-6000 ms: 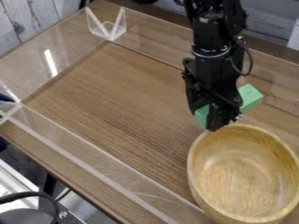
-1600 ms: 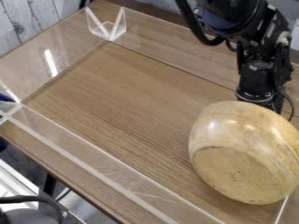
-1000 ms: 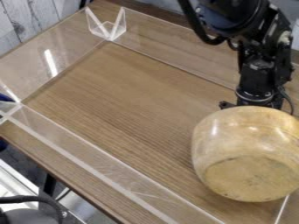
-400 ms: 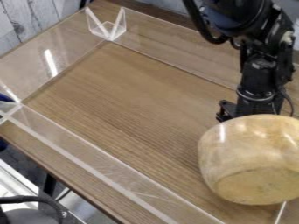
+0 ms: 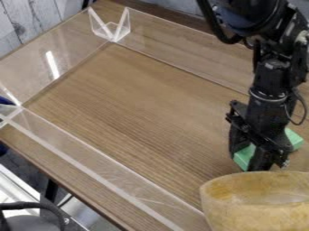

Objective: Put the green block in the brown bowl

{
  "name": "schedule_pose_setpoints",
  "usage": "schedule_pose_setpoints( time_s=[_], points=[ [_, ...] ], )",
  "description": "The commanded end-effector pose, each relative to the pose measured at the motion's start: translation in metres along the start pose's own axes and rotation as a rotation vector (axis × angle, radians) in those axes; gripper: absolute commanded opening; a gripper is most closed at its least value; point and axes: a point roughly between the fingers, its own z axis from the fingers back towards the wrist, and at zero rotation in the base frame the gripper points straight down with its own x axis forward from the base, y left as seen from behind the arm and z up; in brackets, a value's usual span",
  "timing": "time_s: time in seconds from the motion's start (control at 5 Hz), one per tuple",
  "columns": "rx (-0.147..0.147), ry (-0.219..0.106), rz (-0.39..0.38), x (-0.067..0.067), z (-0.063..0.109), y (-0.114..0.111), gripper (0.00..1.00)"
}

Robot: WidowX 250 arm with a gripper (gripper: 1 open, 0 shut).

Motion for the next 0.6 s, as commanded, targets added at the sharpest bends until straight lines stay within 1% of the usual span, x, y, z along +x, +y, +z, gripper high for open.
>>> schedule_pose_setpoints(
  time_s=[0.0,0.4],
  points=[
    [0.004,-0.017,0.006,-0.003,0.007,0.0,0.0],
    [0.007,-0.051,-0.002,-0.009,0.021,-0.008,0.0]
  ],
)
